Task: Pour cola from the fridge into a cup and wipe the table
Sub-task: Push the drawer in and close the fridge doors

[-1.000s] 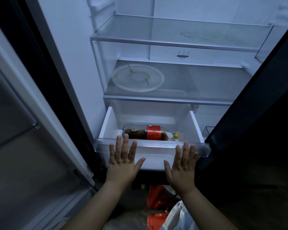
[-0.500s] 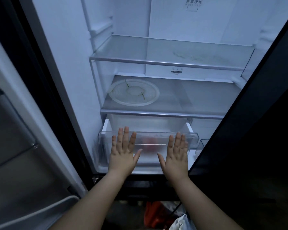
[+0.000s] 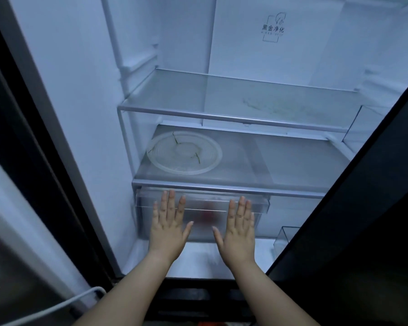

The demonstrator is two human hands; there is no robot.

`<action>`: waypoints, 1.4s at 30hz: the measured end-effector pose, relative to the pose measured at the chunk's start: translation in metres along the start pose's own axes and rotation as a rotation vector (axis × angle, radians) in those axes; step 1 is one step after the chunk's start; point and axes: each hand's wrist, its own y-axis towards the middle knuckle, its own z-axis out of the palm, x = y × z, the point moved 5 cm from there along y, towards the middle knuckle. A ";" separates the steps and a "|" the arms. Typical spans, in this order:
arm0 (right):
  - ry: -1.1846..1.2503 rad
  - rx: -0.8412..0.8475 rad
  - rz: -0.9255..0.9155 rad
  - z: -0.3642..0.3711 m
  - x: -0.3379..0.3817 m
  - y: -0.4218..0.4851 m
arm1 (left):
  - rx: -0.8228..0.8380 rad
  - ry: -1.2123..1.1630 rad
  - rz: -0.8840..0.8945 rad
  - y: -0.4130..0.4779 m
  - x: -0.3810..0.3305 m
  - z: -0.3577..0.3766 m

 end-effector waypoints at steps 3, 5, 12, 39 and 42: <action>-0.010 0.051 -0.037 0.010 -0.003 0.008 | 0.106 -0.021 -0.047 0.007 0.006 0.011; -0.013 0.068 -0.056 0.016 -0.005 0.009 | 0.122 -0.023 -0.045 0.008 0.009 0.015; -0.045 -0.004 -0.108 0.022 -0.006 0.009 | 0.176 0.019 -0.070 0.010 0.005 0.012; 0.690 0.084 -0.591 -0.044 0.165 -0.162 | 0.266 -0.024 -0.311 -0.248 0.039 -0.161; 0.652 0.088 -0.731 -0.054 0.197 -0.201 | 0.271 0.031 -0.381 -0.292 0.060 -0.182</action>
